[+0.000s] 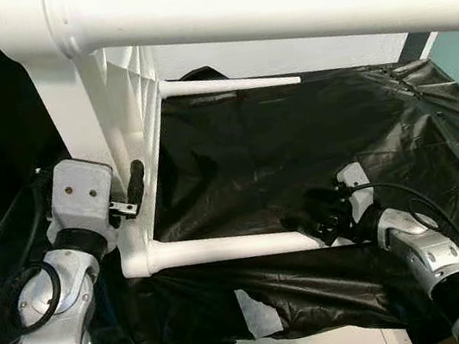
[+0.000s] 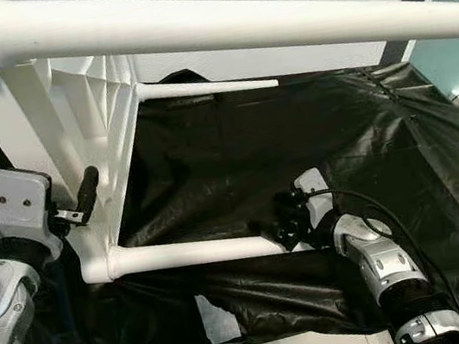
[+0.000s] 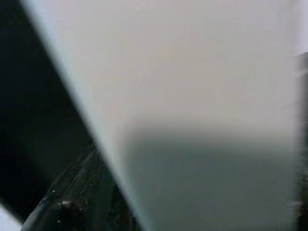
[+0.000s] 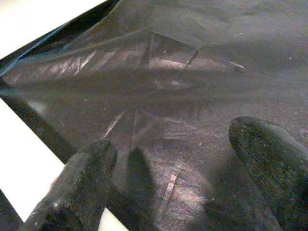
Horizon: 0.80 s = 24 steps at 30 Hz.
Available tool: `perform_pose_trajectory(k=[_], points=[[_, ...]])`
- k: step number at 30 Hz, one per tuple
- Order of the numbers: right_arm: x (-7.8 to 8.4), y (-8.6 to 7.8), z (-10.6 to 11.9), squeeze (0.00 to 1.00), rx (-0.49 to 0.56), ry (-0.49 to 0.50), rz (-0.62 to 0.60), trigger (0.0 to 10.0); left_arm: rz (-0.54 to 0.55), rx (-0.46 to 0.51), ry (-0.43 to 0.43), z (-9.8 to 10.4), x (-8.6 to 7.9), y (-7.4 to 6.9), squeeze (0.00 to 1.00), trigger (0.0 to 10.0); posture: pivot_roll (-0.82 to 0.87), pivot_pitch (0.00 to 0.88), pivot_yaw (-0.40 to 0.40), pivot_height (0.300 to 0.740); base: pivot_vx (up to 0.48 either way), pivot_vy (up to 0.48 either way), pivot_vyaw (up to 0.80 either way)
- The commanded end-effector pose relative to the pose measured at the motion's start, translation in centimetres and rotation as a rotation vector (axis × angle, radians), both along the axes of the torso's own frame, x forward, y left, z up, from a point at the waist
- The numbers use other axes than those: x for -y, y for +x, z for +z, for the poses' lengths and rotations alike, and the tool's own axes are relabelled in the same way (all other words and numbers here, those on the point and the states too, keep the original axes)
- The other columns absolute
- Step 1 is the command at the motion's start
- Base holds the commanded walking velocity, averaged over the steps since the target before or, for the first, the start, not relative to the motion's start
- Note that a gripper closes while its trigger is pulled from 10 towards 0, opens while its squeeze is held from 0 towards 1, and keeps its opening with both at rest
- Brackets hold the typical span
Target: Building children table
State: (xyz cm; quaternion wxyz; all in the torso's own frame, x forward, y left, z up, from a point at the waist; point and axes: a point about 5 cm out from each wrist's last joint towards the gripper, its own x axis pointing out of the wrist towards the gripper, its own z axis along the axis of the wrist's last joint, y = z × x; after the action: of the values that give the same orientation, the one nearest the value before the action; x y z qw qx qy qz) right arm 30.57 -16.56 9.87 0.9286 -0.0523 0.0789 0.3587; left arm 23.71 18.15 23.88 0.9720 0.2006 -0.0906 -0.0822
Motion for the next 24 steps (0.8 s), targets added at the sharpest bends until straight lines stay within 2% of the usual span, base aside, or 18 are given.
perform_pose_trajectory(k=[1,3,5,18,19,20,22,24], points=[[0.3,-0.2,-0.2,0.00,-0.006,-0.002,-0.012,10.0,-0.071,-0.020,0.019,-0.3,0.4,0.0,0.00,10.0,0.11,0.000,-0.081,0.740,0.000,0.000,0.00],[0.3,-0.2,-0.2,0.00,-0.005,-0.002,-0.016,10.0,-0.195,-0.098,0.052,-1.0,0.8,-0.4,0.00,10.0,0.11,0.000,-0.081,0.740,0.000,0.000,0.00],[0.2,-0.2,-0.3,0.00,-0.004,-0.005,-0.016,10.0,-0.264,-0.155,0.110,-1.5,0.8,-0.6,0.00,10.0,0.11,0.000,-0.076,0.740,0.000,0.000,0.00],[0.0,-0.1,0.0,0.00,0.012,0.003,-0.025,10.0,-0.323,-0.186,0.315,-0.9,-1.6,-0.4,0.00,10.0,0.10,0.000,-0.069,0.740,0.000,0.000,0.00],[0.0,0.0,0.1,0.00,0.013,0.003,-0.024,10.0,-0.336,-0.214,0.348,-1.0,-2.0,-0.7,0.00,10.0,0.11,0.000,-0.075,0.740,0.000,0.000,0.00],[0.0,0.0,0.1,0.00,0.014,0.002,-0.021,10.0,-0.361,-0.295,0.366,-1.2,-2.8,-1.2,0.00,10.0,0.11,0.000,-0.076,0.740,0.000,0.000,0.00],[0.0,0.1,0.2,0.00,0.015,0.001,-0.020,10.0,-0.374,-0.323,0.351,-1.2,-3.1,-1.4,0.00,10.0,0.11,0.000,-0.079,0.740,0.000,0.000,0.00],[-0.1,0.1,0.2,0.00,0.016,-0.001,-0.016,10.0,-0.410,-0.370,0.297,-1.2,-3.3,-1.8,0.00,10.0,0.12,0.000,-0.085,0.740,0.000,0.000,0.00]])
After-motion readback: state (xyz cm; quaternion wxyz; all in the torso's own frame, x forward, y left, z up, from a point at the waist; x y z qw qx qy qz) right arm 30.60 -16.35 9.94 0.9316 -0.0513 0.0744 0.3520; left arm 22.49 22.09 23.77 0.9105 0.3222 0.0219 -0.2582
